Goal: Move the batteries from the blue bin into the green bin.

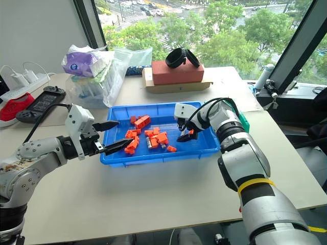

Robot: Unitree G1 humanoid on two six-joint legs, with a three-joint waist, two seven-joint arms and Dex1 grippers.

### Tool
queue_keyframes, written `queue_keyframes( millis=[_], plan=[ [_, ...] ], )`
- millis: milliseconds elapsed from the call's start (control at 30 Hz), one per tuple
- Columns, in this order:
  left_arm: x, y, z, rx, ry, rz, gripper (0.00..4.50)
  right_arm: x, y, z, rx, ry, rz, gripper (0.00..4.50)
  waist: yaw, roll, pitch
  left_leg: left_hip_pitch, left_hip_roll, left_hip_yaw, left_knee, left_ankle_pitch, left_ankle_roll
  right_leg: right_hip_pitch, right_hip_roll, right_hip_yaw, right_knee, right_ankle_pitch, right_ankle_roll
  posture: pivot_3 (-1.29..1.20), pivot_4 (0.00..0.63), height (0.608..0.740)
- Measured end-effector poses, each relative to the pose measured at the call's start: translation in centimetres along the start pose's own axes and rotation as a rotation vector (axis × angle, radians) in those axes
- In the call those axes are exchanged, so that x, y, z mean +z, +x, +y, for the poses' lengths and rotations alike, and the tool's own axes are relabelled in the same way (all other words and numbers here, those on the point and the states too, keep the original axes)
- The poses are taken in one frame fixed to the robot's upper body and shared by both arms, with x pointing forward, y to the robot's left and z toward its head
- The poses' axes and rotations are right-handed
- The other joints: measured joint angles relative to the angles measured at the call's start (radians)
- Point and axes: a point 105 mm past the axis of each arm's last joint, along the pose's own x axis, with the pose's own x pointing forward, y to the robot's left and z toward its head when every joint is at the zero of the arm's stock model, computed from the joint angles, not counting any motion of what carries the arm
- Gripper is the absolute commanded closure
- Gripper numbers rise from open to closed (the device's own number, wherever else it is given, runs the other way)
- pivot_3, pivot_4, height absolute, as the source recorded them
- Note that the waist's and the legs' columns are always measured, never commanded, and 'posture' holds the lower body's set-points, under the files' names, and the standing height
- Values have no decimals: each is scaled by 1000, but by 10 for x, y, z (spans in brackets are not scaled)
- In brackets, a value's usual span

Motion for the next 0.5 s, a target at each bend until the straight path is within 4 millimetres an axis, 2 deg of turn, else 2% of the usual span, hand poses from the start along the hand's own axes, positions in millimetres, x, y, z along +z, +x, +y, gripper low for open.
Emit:
queue_keyframes(
  millis=[500],
  plan=[
    [-7,-3,1,23,4,25,0,-16,2,-4,-65,31,71,26,2,0,0,0,0,-3,0,0,-1,1,0,-3,0,0,0,0,150,740]
  ],
)
